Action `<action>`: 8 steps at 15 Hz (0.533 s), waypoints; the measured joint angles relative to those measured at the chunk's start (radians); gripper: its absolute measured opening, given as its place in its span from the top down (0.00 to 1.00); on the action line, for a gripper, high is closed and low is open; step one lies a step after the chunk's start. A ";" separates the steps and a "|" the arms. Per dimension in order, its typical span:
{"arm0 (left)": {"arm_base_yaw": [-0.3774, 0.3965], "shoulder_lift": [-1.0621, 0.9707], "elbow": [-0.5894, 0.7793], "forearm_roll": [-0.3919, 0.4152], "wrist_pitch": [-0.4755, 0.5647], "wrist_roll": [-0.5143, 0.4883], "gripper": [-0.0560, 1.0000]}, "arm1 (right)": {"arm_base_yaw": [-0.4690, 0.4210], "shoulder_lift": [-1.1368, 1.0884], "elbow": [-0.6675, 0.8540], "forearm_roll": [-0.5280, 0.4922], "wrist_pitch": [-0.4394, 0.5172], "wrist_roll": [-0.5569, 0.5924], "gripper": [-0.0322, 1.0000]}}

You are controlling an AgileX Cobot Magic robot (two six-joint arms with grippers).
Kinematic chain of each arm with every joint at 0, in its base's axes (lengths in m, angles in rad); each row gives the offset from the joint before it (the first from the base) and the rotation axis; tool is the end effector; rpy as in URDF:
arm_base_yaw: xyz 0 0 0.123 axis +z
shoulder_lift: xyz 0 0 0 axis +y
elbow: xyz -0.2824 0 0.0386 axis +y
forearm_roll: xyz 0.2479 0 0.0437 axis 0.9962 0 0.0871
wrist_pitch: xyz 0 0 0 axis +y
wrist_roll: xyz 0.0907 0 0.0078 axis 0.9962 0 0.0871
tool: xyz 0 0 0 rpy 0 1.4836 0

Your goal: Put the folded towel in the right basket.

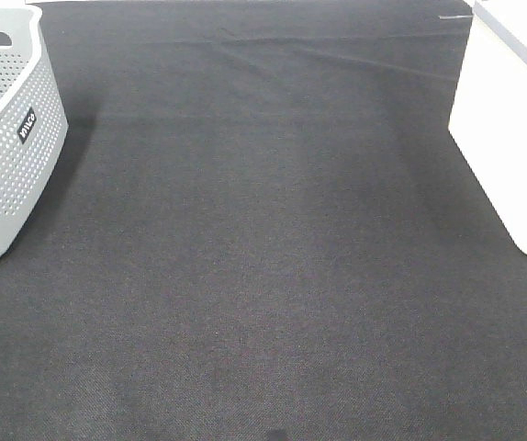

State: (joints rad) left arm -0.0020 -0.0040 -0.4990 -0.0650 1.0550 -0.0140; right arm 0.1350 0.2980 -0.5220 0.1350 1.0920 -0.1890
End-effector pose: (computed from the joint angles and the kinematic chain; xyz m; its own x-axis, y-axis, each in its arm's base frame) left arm -0.0052 -0.0051 0.2775 -0.4494 -0.0451 -0.8922 0.0319 0.9973 -0.0665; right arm 0.0359 0.0159 0.2770 -0.6617 -0.2163 -0.7179 -0.3039 0.9527 -0.0069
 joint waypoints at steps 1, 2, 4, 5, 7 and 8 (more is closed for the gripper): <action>0.000 0.000 0.000 0.000 0.000 0.000 0.03 | 0.000 -0.015 0.000 0.000 0.000 0.000 0.22; 0.000 0.000 0.000 0.000 0.000 0.000 0.03 | 0.000 -0.019 0.000 0.000 0.000 0.001 0.22; 0.000 0.000 0.000 0.000 0.000 0.000 0.03 | 0.000 -0.019 0.000 0.000 0.000 0.001 0.22; 0.000 0.000 0.000 0.000 0.000 0.000 0.03 | 0.000 -0.019 0.000 0.000 0.000 0.001 0.22; 0.000 0.000 0.000 0.000 0.000 0.000 0.03 | 0.000 -0.019 0.000 0.004 0.000 0.001 0.22; 0.000 0.000 0.000 0.000 0.000 0.000 0.03 | 0.000 -0.019 0.000 0.004 0.000 0.001 0.22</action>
State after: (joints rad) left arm -0.0020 -0.0040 -0.4990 -0.0650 1.0550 -0.0140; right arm 0.1350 0.2790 -0.5220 0.1390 1.0920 -0.1880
